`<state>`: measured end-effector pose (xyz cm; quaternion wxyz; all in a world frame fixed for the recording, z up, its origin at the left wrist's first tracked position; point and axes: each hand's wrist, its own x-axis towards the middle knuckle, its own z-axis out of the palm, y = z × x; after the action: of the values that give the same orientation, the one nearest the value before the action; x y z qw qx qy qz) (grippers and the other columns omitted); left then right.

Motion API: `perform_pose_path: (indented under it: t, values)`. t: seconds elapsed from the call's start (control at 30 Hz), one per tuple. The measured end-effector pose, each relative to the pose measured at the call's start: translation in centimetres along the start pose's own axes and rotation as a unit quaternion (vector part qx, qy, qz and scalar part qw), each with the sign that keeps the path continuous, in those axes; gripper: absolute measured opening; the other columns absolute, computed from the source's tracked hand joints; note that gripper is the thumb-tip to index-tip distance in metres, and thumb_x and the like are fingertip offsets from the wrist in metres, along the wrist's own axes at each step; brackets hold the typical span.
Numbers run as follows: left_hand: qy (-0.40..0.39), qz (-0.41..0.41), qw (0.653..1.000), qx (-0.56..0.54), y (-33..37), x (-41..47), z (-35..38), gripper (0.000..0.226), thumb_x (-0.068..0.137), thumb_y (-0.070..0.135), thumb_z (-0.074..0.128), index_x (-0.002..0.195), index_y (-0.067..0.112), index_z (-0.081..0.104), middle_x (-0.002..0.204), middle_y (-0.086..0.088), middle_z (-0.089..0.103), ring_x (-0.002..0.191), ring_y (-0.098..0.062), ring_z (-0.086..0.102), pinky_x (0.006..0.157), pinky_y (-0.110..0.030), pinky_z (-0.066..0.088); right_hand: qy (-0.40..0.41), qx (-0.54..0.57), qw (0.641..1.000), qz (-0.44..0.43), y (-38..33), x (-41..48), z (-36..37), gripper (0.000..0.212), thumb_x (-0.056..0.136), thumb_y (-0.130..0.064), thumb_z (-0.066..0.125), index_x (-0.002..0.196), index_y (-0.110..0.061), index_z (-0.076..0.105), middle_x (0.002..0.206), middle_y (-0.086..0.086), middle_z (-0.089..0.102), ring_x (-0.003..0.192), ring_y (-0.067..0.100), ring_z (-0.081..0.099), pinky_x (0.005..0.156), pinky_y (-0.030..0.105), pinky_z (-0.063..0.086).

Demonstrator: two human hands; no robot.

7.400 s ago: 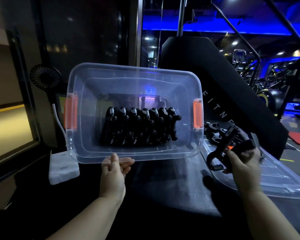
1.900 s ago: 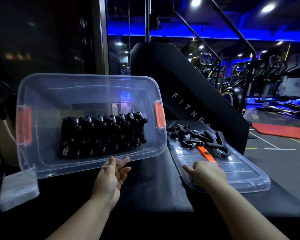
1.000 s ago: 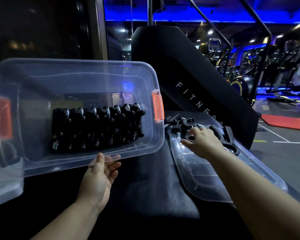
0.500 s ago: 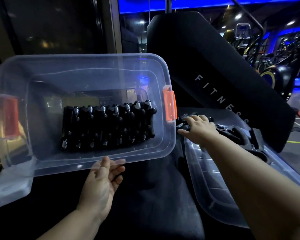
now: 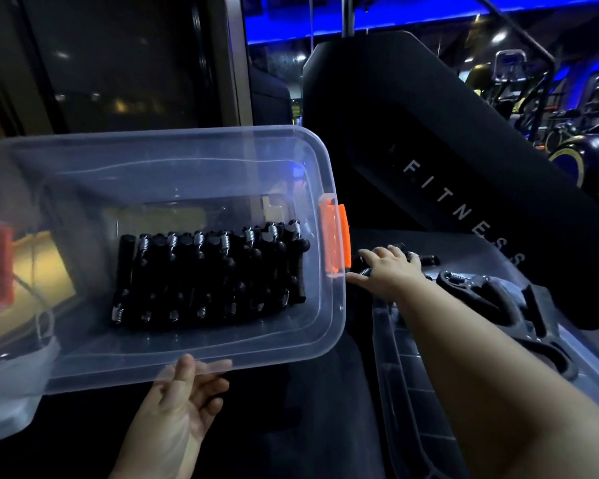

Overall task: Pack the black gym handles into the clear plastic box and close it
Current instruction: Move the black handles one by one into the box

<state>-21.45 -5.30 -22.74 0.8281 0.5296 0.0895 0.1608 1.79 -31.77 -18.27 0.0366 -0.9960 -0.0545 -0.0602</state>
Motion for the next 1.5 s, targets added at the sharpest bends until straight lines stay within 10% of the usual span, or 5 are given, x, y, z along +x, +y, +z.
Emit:
perform_pose_path:
  t: [0.43, 0.7, 1.5]
  values:
    - [0.02, 0.032, 0.999, -0.016, -0.5, 0.3, 0.3, 0.031, 0.099, 0.026, 0.034, 0.075, 0.01, 0.046, 0.064, -0.006, 0.072, 0.043, -0.008, 0.06, 0.039, -0.014, 0.045, -0.013, -0.079, 0.997, -0.005, -0.4, -0.2, 0.4, 0.074, 0.078, -0.082, 0.025, 0.132, -0.038, 0.05, 0.142, 0.003, 0.038, 0.132, 0.029, 0.028, 0.108, 0.053, 0.016]
    - [-0.005, 0.024, 1.0, -0.009, -0.2, 0.1, 0.2, 0.027, 0.076, 0.037, 0.047, 0.072, 0.012, 0.055, 0.075, -0.007, 0.074, 0.05, -0.009, 0.062, 0.042, -0.017, 0.048, -0.014, -0.085, 0.996, -0.032, -0.8, -2.0, -0.8, 0.051, 0.089, -0.062, 0.032, 0.124, -0.034, 0.056, 0.134, -0.002, 0.043, 0.122, 0.029, 0.037, 0.095, 0.045, 0.029]
    - [-0.023, 0.01, 1.0, 0.011, 0.7, -1.2, 0.4, 0.027, 0.097, 0.032, 0.041, 0.079, 0.016, 0.053, 0.085, -0.002, 0.074, 0.072, -0.01, 0.061, 0.071, -0.027, 0.045, 0.069, -0.06, 0.995, -0.045, 1.7, -14.6, -2.3, 0.048, 0.092, -0.06, 0.035, 0.111, -0.026, 0.063, 0.127, -0.009, 0.052, 0.108, 0.025, 0.042, 0.091, 0.039, 0.039]
